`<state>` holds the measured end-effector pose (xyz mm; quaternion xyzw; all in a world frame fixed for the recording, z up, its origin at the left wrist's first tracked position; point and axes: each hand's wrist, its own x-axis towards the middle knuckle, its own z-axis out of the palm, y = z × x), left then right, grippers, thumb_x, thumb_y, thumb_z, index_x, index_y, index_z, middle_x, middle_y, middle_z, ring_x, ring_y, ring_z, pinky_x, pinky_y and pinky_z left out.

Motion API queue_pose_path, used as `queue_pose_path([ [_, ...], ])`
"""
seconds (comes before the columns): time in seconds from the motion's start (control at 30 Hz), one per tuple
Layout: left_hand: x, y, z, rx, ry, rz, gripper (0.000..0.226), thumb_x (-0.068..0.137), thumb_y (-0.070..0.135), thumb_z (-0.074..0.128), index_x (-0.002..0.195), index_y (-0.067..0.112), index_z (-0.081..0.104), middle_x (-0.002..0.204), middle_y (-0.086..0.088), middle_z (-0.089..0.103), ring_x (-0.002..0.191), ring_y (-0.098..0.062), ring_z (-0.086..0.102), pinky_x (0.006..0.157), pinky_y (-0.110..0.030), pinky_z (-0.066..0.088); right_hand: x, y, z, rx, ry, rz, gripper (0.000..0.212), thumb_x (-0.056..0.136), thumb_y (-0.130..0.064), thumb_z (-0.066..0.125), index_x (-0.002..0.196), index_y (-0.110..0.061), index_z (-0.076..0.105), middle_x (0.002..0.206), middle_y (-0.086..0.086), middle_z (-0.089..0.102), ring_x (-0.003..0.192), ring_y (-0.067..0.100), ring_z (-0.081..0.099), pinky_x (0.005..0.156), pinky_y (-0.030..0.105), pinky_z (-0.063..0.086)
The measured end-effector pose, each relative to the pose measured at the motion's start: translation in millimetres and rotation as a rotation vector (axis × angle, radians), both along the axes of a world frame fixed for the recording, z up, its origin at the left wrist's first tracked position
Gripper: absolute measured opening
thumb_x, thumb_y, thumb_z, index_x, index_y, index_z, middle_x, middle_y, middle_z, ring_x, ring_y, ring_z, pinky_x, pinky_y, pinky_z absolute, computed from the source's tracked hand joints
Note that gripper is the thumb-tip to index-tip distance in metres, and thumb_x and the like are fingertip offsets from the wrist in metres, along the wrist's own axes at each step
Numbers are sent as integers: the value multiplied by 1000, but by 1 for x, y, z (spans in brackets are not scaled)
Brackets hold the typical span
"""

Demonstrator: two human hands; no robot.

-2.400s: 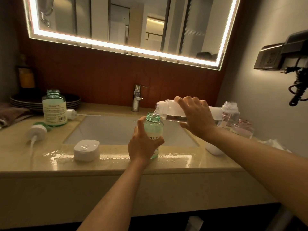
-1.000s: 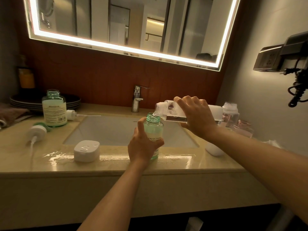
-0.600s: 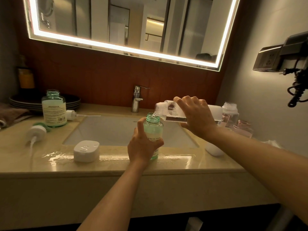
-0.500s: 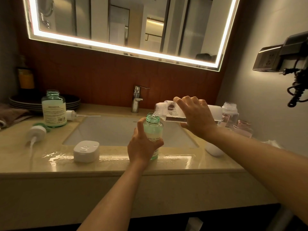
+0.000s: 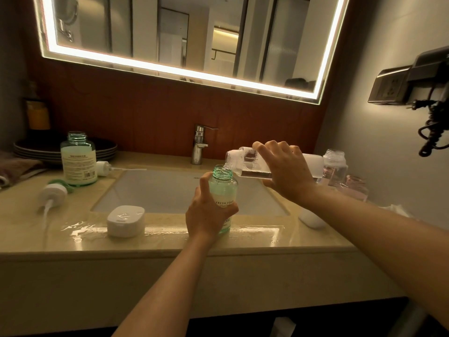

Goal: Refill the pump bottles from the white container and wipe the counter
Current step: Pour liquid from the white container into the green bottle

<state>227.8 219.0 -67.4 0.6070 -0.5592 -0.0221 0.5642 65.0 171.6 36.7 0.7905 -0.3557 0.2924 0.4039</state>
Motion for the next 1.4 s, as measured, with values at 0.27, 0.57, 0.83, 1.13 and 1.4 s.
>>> queue_pose_path([
  [0.27, 0, 1, 0, 2, -3, 3, 85, 66, 37, 78, 118, 36, 10, 121, -9, 53, 97, -24, 56, 68, -26, 43, 0, -1, 0, -7, 6, -3, 88, 45, -26, 91, 117, -16, 43, 98, 14, 63, 81, 32, 61, 71, 43, 52],
  [0.57, 0, 1, -1, 9, -5, -3, 89, 66, 36, 78, 131, 27, 18, 121, -8, 52, 94, -21, 53, 68, -26, 42, 0, 0, 0, 18, 13, -18, 86, 45, -25, 91, 117, -15, 44, 99, 14, 63, 81, 32, 61, 70, 45, 52],
  [0.83, 0, 1, -1, 11, 2, -9, 87, 64, 37, 78, 120, 36, 11, 120, -8, 53, 88, -15, 47, 67, -26, 43, 1, 2, 1, 30, 25, -32, 88, 47, -27, 90, 117, -17, 38, 99, 13, 63, 81, 31, 60, 71, 42, 51],
  [1.13, 0, 2, -1, 18, -1, -8, 88, 65, 37, 78, 120, 36, 10, 120, -8, 53, 87, -13, 45, 67, -26, 42, 1, 3, 2, 43, 18, -33, 86, 48, -26, 90, 118, -16, 42, 99, 14, 63, 82, 32, 60, 72, 43, 51],
  [1.4, 0, 2, 1, 35, 18, -23, 91, 65, 34, 79, 133, 23, 21, 121, -7, 52, 90, -13, 46, 70, -26, 44, 3, 10, -3, 225, -38, -71, 74, 72, -26, 76, 134, -16, 39, 120, 10, 53, 103, 28, 51, 88, 40, 42],
])
